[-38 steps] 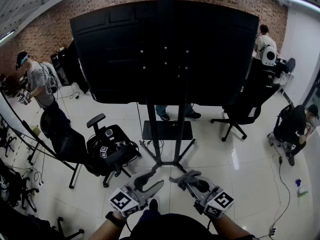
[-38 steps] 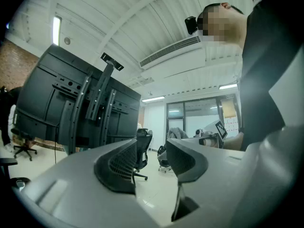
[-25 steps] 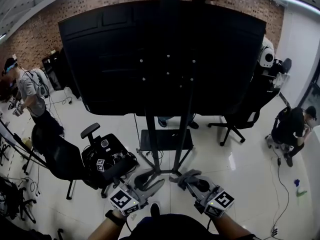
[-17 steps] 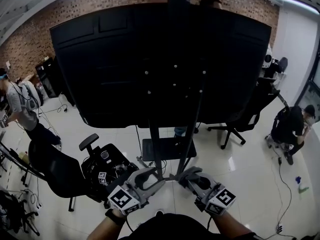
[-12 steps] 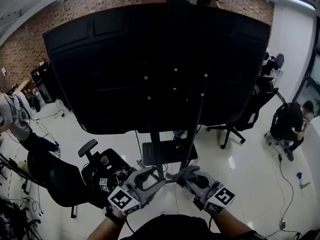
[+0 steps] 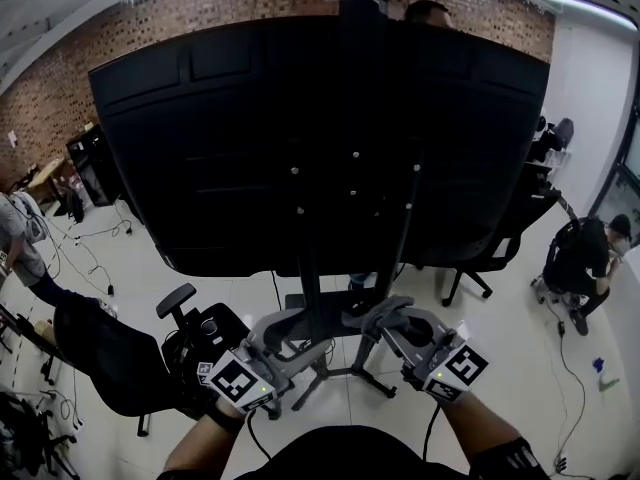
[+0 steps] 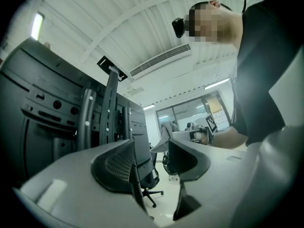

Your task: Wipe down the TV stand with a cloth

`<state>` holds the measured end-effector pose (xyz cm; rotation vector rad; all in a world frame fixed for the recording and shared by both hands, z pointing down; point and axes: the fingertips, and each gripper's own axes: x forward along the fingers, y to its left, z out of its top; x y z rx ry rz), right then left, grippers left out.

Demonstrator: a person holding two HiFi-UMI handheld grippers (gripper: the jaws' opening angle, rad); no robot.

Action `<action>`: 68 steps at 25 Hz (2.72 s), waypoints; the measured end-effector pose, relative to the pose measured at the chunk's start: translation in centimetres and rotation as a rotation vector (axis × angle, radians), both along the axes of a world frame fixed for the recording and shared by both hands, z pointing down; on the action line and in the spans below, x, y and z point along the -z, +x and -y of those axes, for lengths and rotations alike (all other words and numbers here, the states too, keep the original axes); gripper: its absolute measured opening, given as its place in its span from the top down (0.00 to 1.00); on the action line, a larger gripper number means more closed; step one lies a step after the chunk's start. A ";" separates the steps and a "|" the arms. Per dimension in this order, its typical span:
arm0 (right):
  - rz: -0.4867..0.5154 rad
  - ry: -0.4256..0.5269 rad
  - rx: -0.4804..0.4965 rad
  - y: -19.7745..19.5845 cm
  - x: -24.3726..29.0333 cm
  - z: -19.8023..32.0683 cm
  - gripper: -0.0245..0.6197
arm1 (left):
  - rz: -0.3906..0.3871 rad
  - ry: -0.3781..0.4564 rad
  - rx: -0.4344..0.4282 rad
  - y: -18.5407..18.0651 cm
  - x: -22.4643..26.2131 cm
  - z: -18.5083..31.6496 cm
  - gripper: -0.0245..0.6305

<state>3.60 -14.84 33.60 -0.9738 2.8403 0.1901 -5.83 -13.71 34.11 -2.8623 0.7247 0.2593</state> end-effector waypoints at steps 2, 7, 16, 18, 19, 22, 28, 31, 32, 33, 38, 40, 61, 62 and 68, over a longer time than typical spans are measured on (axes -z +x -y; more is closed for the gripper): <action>-0.038 0.061 0.008 0.0 2.4 0.9 0.94 | 0.000 0.042 0.008 -0.1 2.2 1.0 0.58; -0.119 0.230 0.039 -0.4 9.1 3.0 0.93 | -0.032 0.154 0.007 0.2 9.6 2.7 0.57; -0.166 0.406 -0.024 0.8 21.1 9.1 0.93 | 0.003 0.307 -0.033 2.5 19.7 4.3 0.57; -0.165 0.418 -0.058 1.5 24.1 10.6 0.93 | 0.018 0.347 -0.010 2.6 22.0 5.3 0.56; -0.165 0.418 -0.076 1.7 25.6 11.3 0.93 | 0.023 0.362 0.001 2.5 23.2 5.9 0.56; -0.200 0.460 -0.133 1.7 30.2 13.4 0.93 | 0.034 0.391 0.013 2.3 26.8 7.1 0.55; -0.374 0.606 -0.236 0.8 37.7 16.2 0.93 | 0.045 0.390 0.061 2.1 31.2 10.5 0.53; -0.460 0.643 -0.288 0.1 40.5 17.6 0.93 | 0.062 0.411 0.074 2.5 32.7 11.8 0.52; -0.484 0.651 -0.307 -0.1 41.3 18.1 0.93 | 0.071 0.417 0.081 2.8 33.0 12.2 0.51; -0.505 0.654 -0.322 -0.3 42.0 18.6 0.93 | 0.079 0.422 0.089 2.9 33.4 12.5 0.51; -0.560 0.651 -0.388 -1.4 46.0 21.1 0.93 | 0.079 0.437 0.121 3.1 36.3 13.5 0.51; -0.553 0.638 -0.406 -1.5 47.1 21.8 0.93 | 0.061 0.432 0.118 3.3 36.9 13.4 0.51; -0.613 0.558 -0.418 -3.3 40.3 23.9 0.93 | 0.089 0.388 0.082 3.4 30.8 13.9 0.50; -0.628 0.557 -0.413 -3.5 39.5 23.8 0.93 | 0.090 0.383 0.081 3.4 30.4 13.9 0.50; -0.742 0.550 -0.393 -3.9 33.8 23.5 0.93 | 0.082 0.360 0.073 3.8 27.8 13.6 0.50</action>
